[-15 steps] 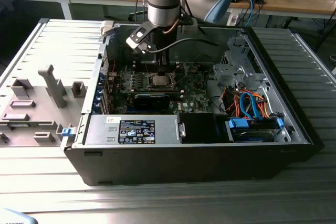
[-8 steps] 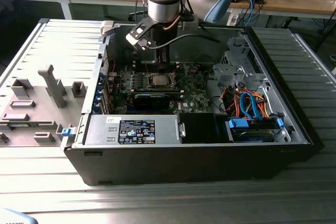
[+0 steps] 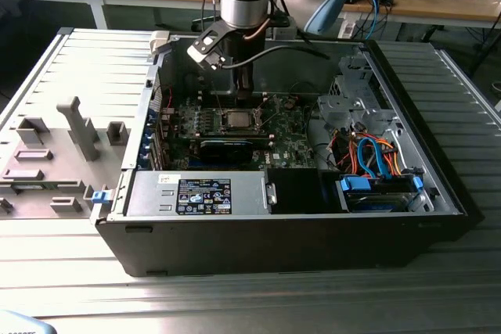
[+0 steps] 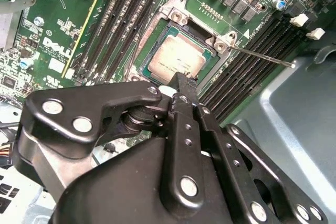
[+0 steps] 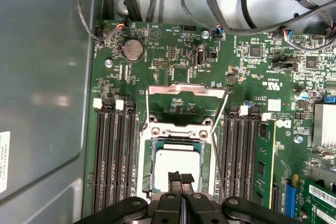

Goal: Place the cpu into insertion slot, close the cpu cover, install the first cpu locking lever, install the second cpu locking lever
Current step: 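Place the cpu into insertion slot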

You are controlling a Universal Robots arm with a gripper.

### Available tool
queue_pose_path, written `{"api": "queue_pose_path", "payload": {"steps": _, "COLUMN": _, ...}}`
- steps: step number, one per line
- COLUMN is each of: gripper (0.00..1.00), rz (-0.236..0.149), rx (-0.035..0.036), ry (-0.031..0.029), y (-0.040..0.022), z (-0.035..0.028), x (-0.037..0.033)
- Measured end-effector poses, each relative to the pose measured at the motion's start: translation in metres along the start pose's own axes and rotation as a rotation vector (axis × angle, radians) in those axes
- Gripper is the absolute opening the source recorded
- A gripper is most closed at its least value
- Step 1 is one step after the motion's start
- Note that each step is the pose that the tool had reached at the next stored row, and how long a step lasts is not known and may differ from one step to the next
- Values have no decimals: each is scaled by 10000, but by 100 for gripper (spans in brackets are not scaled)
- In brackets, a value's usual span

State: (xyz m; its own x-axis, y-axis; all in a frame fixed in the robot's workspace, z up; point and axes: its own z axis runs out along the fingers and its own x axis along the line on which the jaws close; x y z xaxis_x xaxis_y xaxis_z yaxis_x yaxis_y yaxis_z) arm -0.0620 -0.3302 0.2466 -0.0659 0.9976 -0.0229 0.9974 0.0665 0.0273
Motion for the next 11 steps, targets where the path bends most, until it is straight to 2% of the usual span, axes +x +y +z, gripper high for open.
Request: {"api": "queue_pose_path", "payload": {"steps": 11, "gripper": 11, "rz": 0, "rx": 0, "ry": 1, "y": 1, "z": -43, "x": -1}}
